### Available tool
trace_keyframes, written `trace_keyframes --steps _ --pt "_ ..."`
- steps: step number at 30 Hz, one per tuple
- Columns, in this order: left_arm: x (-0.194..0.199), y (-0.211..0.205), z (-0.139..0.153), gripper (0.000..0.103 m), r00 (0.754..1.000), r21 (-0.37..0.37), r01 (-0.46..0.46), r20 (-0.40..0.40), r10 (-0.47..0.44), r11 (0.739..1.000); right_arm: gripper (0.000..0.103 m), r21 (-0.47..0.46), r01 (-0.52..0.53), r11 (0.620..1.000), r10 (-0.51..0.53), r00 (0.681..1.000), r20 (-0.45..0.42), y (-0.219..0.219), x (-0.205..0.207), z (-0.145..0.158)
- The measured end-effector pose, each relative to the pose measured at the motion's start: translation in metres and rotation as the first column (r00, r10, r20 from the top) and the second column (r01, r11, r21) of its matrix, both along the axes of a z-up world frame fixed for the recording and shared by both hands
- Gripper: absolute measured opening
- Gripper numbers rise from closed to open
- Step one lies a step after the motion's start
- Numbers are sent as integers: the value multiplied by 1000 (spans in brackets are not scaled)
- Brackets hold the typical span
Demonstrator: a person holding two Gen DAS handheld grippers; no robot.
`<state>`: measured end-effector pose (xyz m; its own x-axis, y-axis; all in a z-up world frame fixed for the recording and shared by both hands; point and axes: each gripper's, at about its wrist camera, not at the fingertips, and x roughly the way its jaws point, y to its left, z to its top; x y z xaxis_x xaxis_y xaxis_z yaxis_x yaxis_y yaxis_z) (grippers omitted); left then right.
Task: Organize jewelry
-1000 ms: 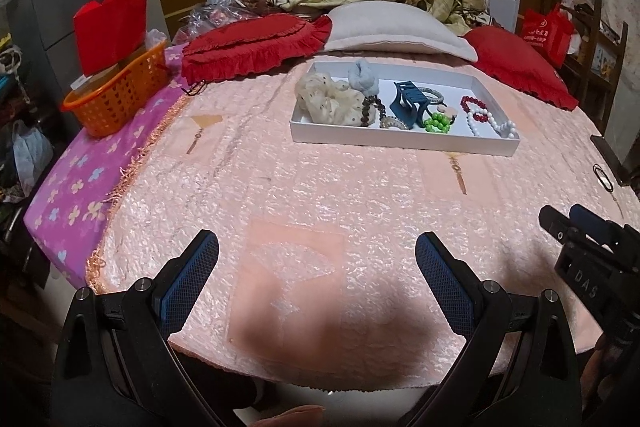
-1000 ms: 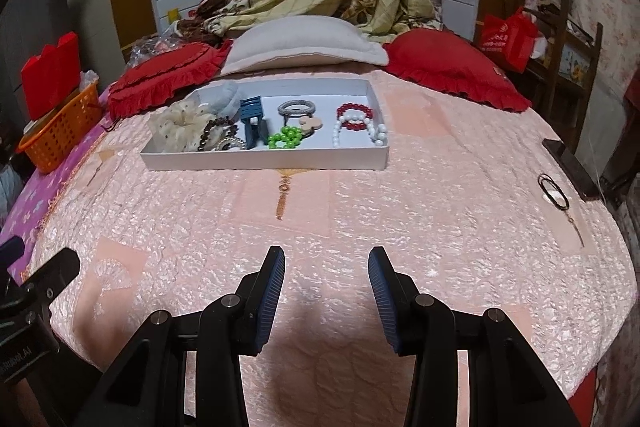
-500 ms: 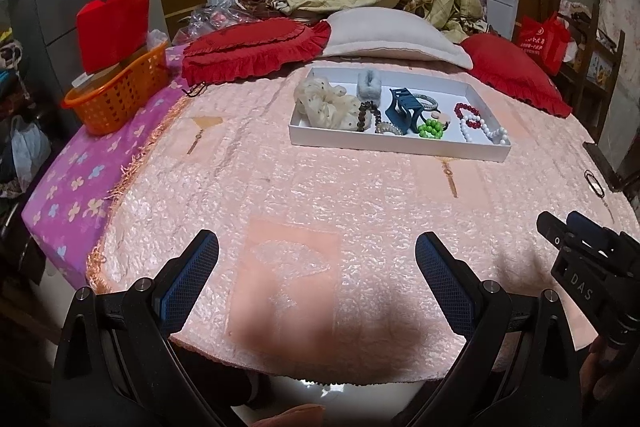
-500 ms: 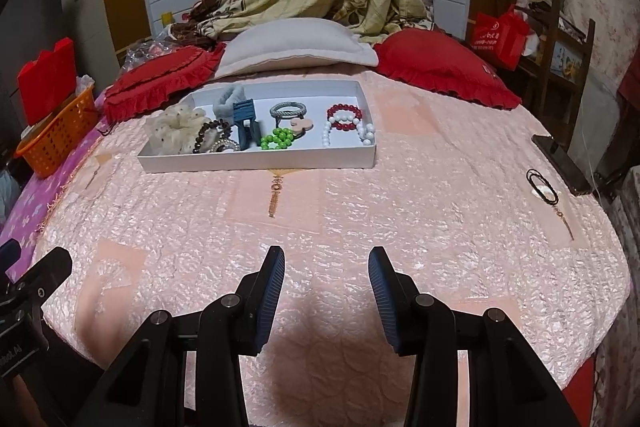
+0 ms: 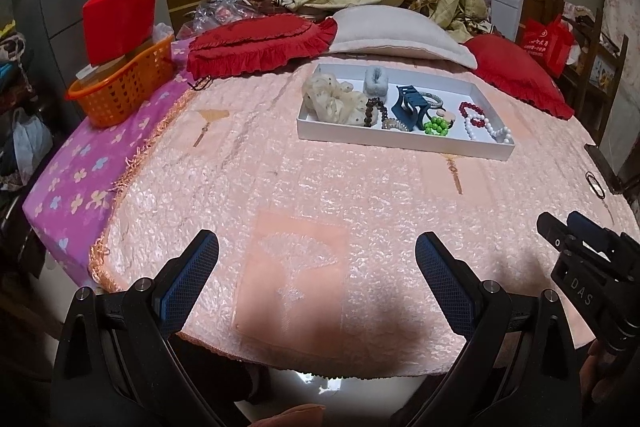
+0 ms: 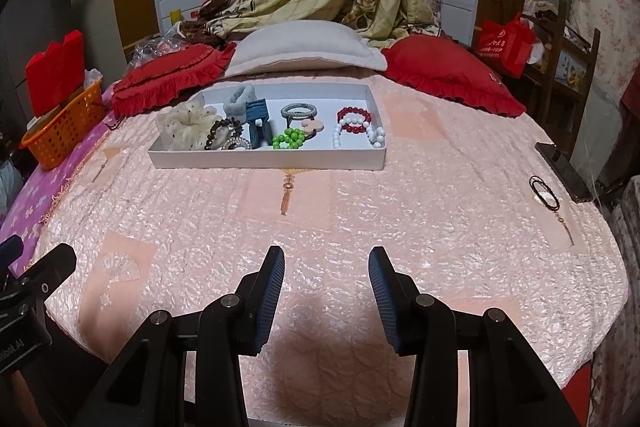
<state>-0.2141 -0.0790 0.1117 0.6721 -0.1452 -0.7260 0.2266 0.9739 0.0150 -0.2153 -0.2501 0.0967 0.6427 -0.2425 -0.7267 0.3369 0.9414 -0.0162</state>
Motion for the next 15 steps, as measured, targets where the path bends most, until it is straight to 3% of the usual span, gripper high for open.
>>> trace_keyframes --steps 7,15 --pt "8 -1 -8 99 1000 24 -10 -20 11 1000 42 25 -1 1000 1 1000 -23 -4 7 -13" --pt "35 -8 -2 99 1000 46 -9 27 8 999 42 20 8 1000 -7 999 -32 -14 15 -16"
